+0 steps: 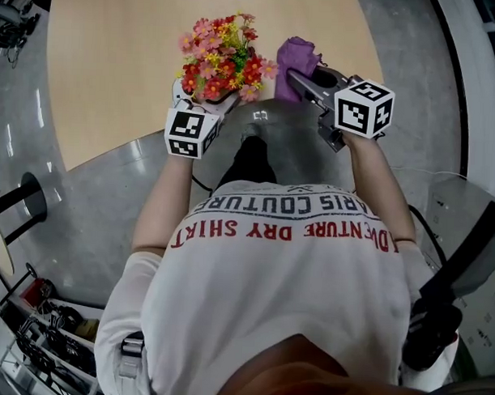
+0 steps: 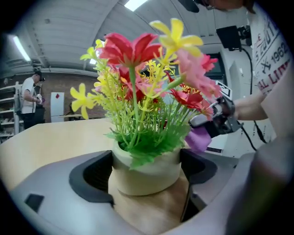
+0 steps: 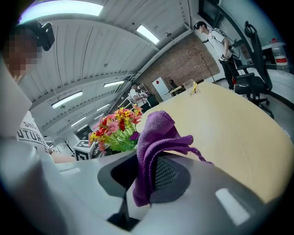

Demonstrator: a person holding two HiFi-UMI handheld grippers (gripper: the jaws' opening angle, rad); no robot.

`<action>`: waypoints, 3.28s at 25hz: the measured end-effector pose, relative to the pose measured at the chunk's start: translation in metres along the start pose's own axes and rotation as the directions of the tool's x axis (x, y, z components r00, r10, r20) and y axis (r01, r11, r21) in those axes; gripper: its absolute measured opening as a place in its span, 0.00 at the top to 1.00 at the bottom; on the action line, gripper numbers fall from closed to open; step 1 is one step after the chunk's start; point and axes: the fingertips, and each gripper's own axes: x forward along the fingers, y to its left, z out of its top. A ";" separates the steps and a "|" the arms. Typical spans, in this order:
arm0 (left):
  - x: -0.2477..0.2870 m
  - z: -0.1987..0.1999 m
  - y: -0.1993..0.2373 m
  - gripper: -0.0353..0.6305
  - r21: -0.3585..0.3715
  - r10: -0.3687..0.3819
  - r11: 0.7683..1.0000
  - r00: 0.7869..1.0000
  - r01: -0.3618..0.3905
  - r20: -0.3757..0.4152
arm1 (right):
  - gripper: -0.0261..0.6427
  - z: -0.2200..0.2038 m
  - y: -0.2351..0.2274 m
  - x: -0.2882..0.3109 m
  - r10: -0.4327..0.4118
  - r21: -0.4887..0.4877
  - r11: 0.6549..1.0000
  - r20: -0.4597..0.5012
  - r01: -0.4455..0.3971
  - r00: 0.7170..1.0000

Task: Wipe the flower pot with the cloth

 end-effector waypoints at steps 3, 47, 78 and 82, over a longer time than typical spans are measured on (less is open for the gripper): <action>-0.008 0.002 -0.004 0.24 0.035 -0.089 0.995 0.996 0.089 -0.003 | 0.90 0.004 0.005 0.006 0.018 -0.005 1.000 -0.003 -0.018 1.000; -0.008 -0.016 -0.001 0.24 -0.137 0.217 0.966 0.976 -0.218 -0.024 | 0.90 -0.013 -0.006 -0.007 -0.075 -0.007 0.997 -0.057 0.075 0.996; 0.003 -0.014 0.005 0.28 -0.031 0.215 0.976 0.976 -0.216 -0.030 | 0.90 -0.006 0.014 0.000 -0.033 0.000 0.999 -0.007 0.033 0.999; 0.005 -0.026 0.013 0.29 -0.002 0.159 0.987 0.983 -0.160 -0.094 | 0.90 0.002 0.006 0.030 0.000 0.003 1.000 -0.005 0.000 1.000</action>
